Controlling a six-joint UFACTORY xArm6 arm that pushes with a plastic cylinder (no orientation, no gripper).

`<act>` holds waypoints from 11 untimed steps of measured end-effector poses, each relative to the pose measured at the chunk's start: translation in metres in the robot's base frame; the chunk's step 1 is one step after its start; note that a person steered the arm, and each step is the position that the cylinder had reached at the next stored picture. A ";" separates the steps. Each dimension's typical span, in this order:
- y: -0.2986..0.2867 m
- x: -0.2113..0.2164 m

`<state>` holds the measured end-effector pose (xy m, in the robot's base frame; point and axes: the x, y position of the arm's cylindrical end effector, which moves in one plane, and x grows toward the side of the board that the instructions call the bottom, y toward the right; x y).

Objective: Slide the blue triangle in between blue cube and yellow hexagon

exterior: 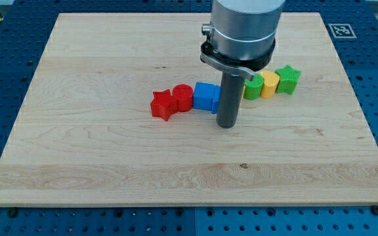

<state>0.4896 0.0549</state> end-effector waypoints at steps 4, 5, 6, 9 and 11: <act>-0.001 -0.018; -0.001 -0.018; -0.003 -0.018; -0.004 -0.019; -0.004 0.018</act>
